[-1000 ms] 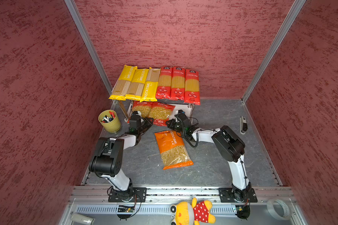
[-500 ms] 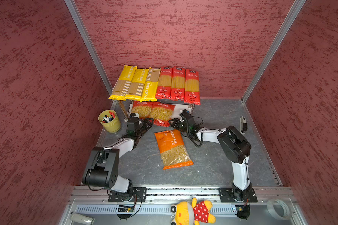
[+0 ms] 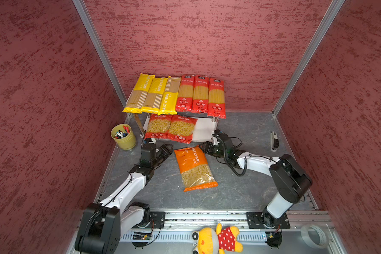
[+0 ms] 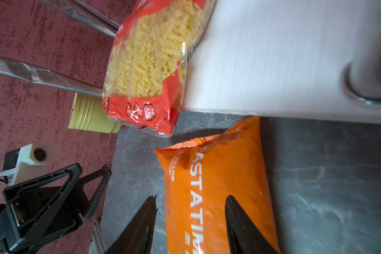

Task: Place and organize the pasta boxes and bags onto the shelf
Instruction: 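Withdraw both grippers from the shelf and reach toward the orange PASTATIME bag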

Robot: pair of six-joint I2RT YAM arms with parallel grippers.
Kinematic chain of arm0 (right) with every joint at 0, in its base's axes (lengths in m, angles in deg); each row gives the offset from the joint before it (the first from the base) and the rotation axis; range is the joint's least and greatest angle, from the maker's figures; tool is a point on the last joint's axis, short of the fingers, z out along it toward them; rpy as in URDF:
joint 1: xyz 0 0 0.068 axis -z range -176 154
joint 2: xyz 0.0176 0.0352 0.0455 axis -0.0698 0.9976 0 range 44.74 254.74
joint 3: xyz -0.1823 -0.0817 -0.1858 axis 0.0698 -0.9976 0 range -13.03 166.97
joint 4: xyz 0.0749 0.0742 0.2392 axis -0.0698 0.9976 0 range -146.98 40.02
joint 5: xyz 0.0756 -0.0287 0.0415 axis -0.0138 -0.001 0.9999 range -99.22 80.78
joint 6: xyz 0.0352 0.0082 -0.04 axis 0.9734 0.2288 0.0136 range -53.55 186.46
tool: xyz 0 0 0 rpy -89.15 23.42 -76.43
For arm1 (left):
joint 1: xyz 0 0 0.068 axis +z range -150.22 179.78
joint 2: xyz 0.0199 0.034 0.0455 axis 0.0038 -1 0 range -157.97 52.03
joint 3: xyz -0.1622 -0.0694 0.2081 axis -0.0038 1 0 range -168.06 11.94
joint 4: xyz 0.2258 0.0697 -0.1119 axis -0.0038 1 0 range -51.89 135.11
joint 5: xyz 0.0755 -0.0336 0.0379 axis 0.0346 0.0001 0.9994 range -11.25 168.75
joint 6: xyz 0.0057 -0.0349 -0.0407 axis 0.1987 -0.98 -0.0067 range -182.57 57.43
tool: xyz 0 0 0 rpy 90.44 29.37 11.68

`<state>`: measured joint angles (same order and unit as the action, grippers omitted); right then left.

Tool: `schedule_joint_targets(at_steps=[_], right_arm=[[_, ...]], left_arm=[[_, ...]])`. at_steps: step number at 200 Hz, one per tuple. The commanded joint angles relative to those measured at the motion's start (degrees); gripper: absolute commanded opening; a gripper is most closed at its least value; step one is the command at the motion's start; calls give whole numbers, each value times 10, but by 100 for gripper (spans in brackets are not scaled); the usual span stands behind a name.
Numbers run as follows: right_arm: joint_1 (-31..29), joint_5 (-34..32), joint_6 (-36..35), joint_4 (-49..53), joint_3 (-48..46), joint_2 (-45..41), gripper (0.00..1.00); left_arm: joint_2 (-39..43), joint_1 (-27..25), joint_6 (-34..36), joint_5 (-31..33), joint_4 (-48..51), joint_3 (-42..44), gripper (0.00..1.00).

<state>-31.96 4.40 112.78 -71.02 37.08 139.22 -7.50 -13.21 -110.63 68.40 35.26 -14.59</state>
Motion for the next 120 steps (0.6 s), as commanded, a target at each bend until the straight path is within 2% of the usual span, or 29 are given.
schedule_joint_targets(at_steps=[1,28,53,89,120], right_arm=[[3,-11,-49,92,-25,-38,52],[3,-14,-77,146,-48,-69,53],[3,8,-84,149,-71,-70,55],[3,65,-62,105,-88,-30,55],[-12,78,-32,79,-86,6,52]], left_arm=[[36,-35,9,40,86,16,66],[60,-95,0,61,138,30,68],[47,-139,-22,60,167,38,72],[14,-178,-62,47,122,65,76],[-9,-188,-64,48,104,69,77]])
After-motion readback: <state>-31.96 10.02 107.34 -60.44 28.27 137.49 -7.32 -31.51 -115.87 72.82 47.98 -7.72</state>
